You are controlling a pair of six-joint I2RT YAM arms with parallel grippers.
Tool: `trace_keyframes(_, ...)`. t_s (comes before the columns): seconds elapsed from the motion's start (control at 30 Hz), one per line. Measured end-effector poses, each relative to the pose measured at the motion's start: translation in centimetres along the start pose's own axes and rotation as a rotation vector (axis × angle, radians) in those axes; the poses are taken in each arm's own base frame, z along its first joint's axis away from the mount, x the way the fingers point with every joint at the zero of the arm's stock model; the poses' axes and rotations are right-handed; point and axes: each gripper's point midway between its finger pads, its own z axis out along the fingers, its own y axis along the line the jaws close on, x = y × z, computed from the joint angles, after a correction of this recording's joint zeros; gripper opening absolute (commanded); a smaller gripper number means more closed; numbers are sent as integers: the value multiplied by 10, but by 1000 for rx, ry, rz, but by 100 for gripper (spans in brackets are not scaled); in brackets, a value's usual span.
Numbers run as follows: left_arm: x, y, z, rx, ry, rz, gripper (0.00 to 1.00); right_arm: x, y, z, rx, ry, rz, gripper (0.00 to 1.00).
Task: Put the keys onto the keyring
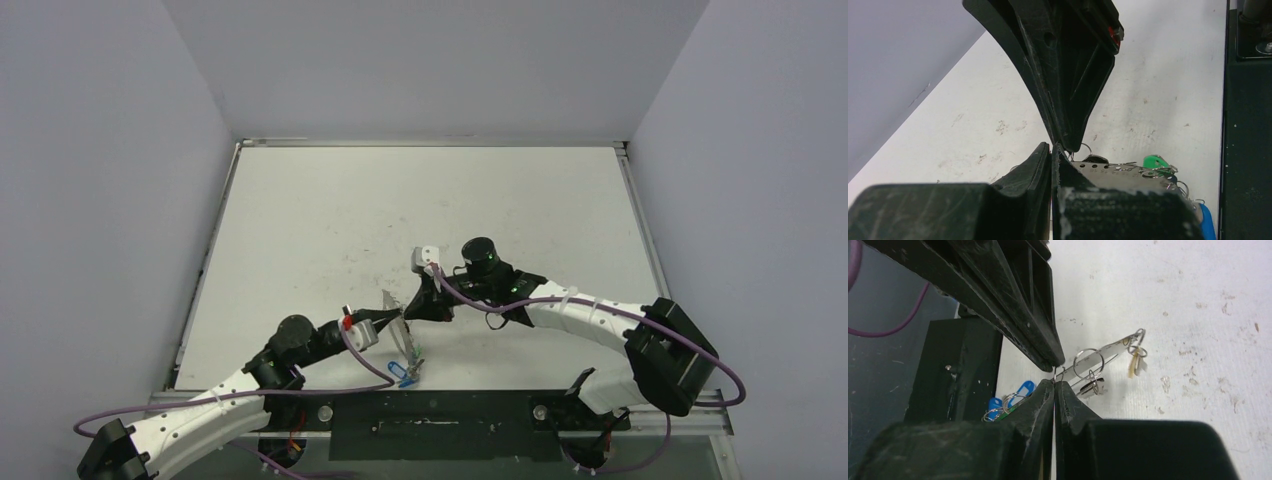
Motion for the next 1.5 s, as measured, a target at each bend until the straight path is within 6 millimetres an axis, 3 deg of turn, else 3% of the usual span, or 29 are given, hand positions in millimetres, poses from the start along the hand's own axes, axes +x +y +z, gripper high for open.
trace_keyframes(0.17,-7,3,-1,-9,-25,13,25,10,-6,-8,54,75,8,0)
trace_keyframes(0.37,-12,8,-3,-33,-42,34,38,12,-9,-22,116,244,-1,0)
trace_keyframes(0.63,1,5,-2,-20,9,52,39,5,6,-34,129,472,-84,0)
trace_keyframes(0.83,18,-8,3,55,65,34,30,8,10,-36,101,582,-92,0)
trace_keyframes(1.13,26,-25,16,160,68,11,33,15,11,-35,85,617,-78,0)
trace_keyframes(1.5,16,-22,33,176,21,27,33,13,8,-27,63,620,-71,0)
